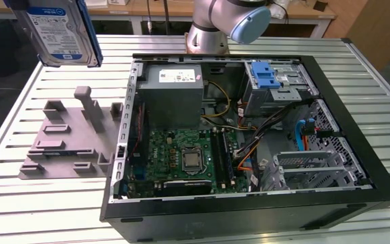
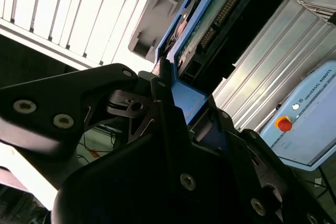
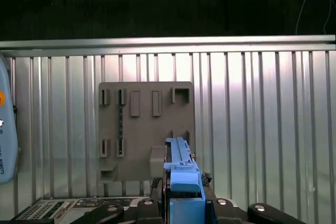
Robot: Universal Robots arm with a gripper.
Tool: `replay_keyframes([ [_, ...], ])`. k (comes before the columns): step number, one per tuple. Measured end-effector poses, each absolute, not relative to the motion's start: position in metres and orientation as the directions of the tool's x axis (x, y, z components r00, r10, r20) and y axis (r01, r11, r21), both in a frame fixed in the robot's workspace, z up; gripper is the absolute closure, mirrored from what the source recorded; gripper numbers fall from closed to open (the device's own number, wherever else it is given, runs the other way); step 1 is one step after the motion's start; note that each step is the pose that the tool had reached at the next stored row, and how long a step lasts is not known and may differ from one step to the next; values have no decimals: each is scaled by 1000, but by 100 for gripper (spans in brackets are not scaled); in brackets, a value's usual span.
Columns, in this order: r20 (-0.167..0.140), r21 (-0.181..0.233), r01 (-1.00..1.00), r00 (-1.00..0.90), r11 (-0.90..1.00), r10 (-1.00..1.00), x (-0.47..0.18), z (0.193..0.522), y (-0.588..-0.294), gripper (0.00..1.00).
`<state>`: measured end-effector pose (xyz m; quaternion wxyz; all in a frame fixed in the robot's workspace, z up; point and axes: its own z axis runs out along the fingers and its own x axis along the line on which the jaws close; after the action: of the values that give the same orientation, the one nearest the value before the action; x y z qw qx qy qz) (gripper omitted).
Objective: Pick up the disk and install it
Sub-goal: 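Pick up the disk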
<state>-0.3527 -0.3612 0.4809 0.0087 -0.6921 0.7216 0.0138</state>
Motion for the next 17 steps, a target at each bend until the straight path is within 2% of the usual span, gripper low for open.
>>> replay_keyframes([
  [17, -32, 8, -999, -42, 41, -999, -343, 481, -363, 64],
])
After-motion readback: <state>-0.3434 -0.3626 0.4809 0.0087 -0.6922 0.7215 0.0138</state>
